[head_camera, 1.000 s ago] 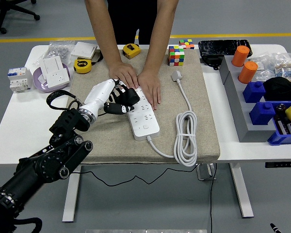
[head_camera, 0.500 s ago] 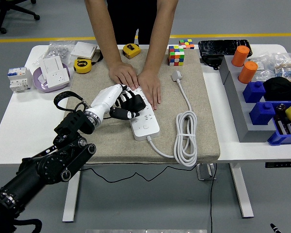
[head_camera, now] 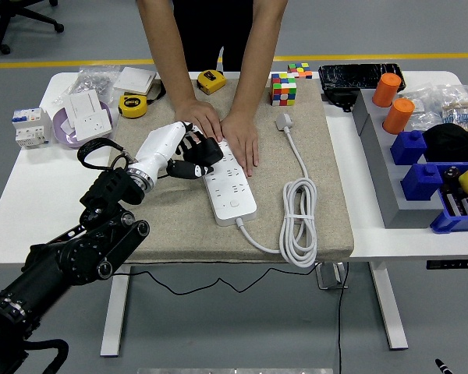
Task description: Pick up the plug,place it near the board,insert it into the board,press the button
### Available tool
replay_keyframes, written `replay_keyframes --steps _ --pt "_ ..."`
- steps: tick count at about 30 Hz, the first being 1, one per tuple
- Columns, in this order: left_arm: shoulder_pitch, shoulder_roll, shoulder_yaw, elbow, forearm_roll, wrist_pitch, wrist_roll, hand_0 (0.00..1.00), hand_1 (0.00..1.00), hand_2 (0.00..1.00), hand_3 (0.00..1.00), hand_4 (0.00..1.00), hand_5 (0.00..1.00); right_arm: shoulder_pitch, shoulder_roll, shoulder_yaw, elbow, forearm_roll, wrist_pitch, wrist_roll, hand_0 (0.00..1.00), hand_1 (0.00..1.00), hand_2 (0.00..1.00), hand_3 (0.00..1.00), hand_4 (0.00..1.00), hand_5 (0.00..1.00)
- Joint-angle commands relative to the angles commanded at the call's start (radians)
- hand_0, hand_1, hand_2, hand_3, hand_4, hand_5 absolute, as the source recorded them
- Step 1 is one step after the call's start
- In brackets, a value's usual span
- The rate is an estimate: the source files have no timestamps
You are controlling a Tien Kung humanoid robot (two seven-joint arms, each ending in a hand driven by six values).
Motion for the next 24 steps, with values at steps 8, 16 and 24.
replay_keyframes --steps 8,16,24 --pt "0.011 0.000 0.009 0.002 -0.001 -0.024 0.005 0.372 0.432 0.367 0.499 0.806 0.002 0.000 -0.001 0.009 0.000 -0.005 -0.001 0.000 0.760 0.771 0.761 0.804 0.998 0.925" --pt "0.015 0.000 0.010 0.007 0.001 -0.034 0.007 0.373 0.438 0.370 0.493 0.816 0.002 0.002 -0.001 0.004 0.000 0.001 -0.001 0.003 0.760 0.771 0.761 0.804 0.998 0.926" --pt "0.019 0.000 0.016 0.010 0.001 -0.043 0.009 0.373 0.441 0.372 0.493 0.817 0.002 0.001 -0.002 0.010 0.000 -0.002 -0.001 0.002 0.760 0.770 0.761 0.804 0.998 0.926"
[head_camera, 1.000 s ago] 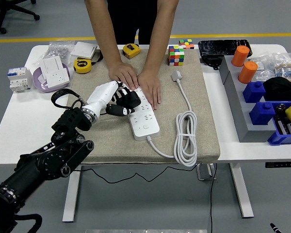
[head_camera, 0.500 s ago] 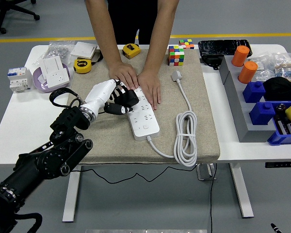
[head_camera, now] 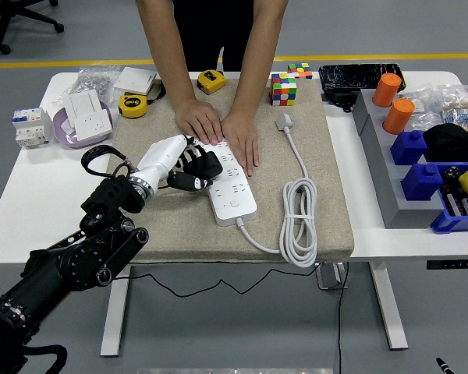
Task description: Pick up the plug,place it near the board,insert it into the board,press the button
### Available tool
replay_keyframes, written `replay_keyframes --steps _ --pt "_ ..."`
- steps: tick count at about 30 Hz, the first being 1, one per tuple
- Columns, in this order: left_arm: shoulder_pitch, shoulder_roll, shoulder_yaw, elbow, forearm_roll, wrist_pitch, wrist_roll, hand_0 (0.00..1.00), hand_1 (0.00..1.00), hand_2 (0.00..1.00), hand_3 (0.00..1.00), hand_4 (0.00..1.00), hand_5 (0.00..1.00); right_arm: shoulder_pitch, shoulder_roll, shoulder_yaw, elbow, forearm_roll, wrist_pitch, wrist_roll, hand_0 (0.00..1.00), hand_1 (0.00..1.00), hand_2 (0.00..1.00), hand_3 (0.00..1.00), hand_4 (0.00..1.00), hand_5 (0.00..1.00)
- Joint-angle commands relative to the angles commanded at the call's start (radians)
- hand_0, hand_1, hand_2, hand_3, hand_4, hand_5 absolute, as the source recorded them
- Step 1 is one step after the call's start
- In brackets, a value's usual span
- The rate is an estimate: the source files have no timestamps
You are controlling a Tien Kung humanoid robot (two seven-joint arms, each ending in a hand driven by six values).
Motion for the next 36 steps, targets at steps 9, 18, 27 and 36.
replay_keyframes --steps 9,18,27,36 --pt "-0.003 0.000 0.003 0.002 0.000 -0.006 0.002 0.376 0.443 0.371 0.493 0.820 0.002 0.000 -0.001 0.001 0.000 0.002 0.000 0.001 0.760 0.771 0.761 0.804 0.998 0.926" --pt "-0.003 0.000 0.010 -0.011 -0.005 -0.011 0.003 0.381 0.447 0.371 0.491 0.823 0.002 -0.001 0.000 0.001 0.000 0.004 0.000 0.002 0.760 0.771 0.761 0.803 0.998 0.928" --pt "-0.001 0.000 -0.001 -0.015 -0.003 -0.017 0.004 0.381 0.448 0.372 0.491 0.824 0.002 -0.002 0.000 0.009 0.000 -0.002 0.000 0.000 0.760 0.771 0.761 0.803 0.998 0.928" --pt "0.010 0.000 -0.012 -0.009 -0.003 -0.019 0.002 0.383 0.451 0.372 0.492 0.825 0.002 -0.004 0.001 0.008 0.000 0.001 0.000 0.001 0.759 0.771 0.761 0.803 0.998 0.928"
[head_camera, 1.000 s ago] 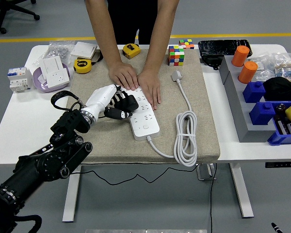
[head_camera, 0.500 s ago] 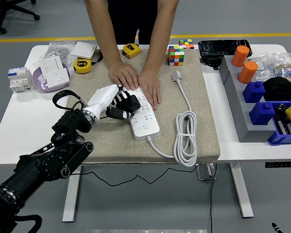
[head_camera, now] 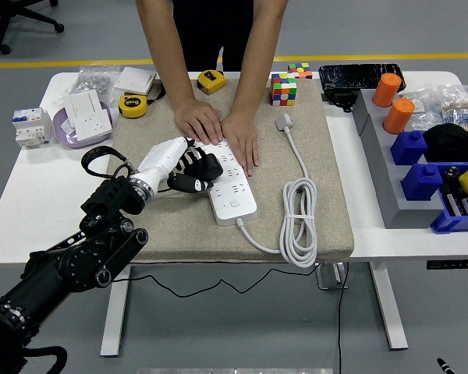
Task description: Pick up the plug,place it near the board,insert it into the board,press the button
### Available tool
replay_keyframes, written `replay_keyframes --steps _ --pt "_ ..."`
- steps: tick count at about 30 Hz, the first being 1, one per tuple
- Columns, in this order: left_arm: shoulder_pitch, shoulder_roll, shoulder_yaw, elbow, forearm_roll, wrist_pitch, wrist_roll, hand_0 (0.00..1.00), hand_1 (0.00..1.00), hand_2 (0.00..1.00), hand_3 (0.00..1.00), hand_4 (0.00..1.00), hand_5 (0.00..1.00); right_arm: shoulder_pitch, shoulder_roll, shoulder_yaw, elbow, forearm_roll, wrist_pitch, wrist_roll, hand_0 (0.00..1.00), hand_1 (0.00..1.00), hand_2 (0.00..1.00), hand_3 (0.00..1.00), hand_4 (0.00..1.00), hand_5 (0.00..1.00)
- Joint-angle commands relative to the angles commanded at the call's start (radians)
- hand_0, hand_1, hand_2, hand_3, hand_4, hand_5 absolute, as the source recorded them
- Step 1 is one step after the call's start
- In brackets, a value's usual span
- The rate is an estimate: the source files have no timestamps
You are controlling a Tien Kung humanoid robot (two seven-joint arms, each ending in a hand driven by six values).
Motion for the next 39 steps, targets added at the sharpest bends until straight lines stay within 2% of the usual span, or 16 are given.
replay_keyframes --steps 39 --pt "-0.007 0.000 0.004 0.017 -0.009 -0.014 -0.002 0.385 0.455 0.374 0.492 0.822 0.002 0.001 0.000 0.001 0.000 0.005 0.000 0.002 0.760 0.771 0.761 0.803 0.998 0.926"
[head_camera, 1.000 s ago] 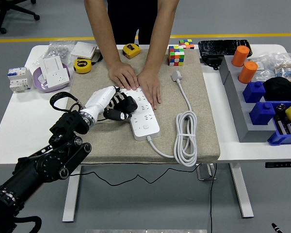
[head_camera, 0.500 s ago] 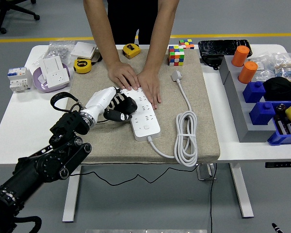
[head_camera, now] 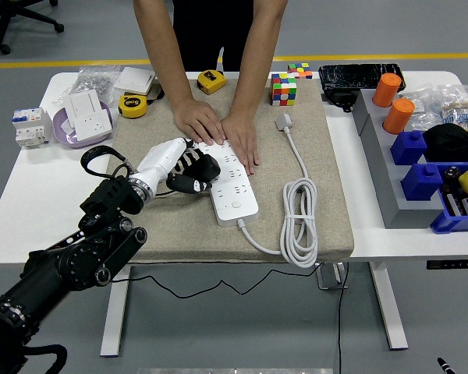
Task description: Pick up the plug,place it near the board,insert it into the board,press the button
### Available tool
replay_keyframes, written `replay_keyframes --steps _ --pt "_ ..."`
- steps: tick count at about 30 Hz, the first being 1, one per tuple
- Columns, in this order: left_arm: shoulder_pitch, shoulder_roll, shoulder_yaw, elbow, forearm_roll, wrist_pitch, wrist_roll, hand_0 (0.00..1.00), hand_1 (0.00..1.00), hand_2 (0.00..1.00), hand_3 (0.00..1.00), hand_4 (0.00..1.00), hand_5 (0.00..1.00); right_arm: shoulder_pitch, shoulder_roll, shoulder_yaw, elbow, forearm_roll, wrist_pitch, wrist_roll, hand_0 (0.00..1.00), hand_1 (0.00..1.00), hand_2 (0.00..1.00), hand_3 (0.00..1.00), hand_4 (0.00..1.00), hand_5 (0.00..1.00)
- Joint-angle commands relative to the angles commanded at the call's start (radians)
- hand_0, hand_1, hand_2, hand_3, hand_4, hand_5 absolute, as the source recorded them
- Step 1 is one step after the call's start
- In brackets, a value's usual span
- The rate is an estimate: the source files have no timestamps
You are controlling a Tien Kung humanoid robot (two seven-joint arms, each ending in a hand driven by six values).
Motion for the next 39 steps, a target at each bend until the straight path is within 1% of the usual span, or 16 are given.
replay_keyframes --steps 13,14,25,26,28,39 --pt "-0.001 0.000 0.004 0.003 -0.003 -0.005 0.000 0.392 0.456 0.375 0.493 0.820 0.002 0.001 -0.001 0.001 0.000 0.000 0.001 0.000 0.760 0.771 0.761 0.803 0.998 0.927" --pt "-0.001 0.000 0.005 0.004 -0.003 -0.005 0.000 0.397 0.468 0.383 0.492 0.820 0.002 0.001 -0.001 0.000 0.000 0.000 0.001 0.001 0.760 0.770 0.761 0.803 0.998 0.927" --pt "-0.007 0.000 -0.004 0.020 0.005 -0.005 -0.002 0.408 0.472 0.390 0.493 0.821 0.002 0.002 -0.002 -0.002 0.000 0.001 0.001 0.001 0.760 0.770 0.762 0.803 0.998 0.927" --pt "-0.007 0.000 -0.004 0.022 0.006 -0.005 -0.002 0.423 0.484 0.407 0.496 0.821 0.002 0.002 -0.002 -0.002 0.000 0.000 0.001 0.001 0.760 0.771 0.761 0.804 0.998 0.925" --pt "-0.006 0.000 -0.005 0.023 0.008 -0.007 -0.001 0.423 0.484 0.407 0.496 0.821 0.002 0.001 -0.002 0.000 0.000 -0.001 0.001 0.001 0.760 0.771 0.761 0.804 0.998 0.925" --pt "-0.007 0.000 -0.001 0.020 0.013 -0.016 0.001 0.440 0.496 0.416 0.497 0.823 0.002 0.003 -0.002 0.001 0.000 0.001 0.000 0.002 0.760 0.771 0.761 0.805 0.998 0.926"
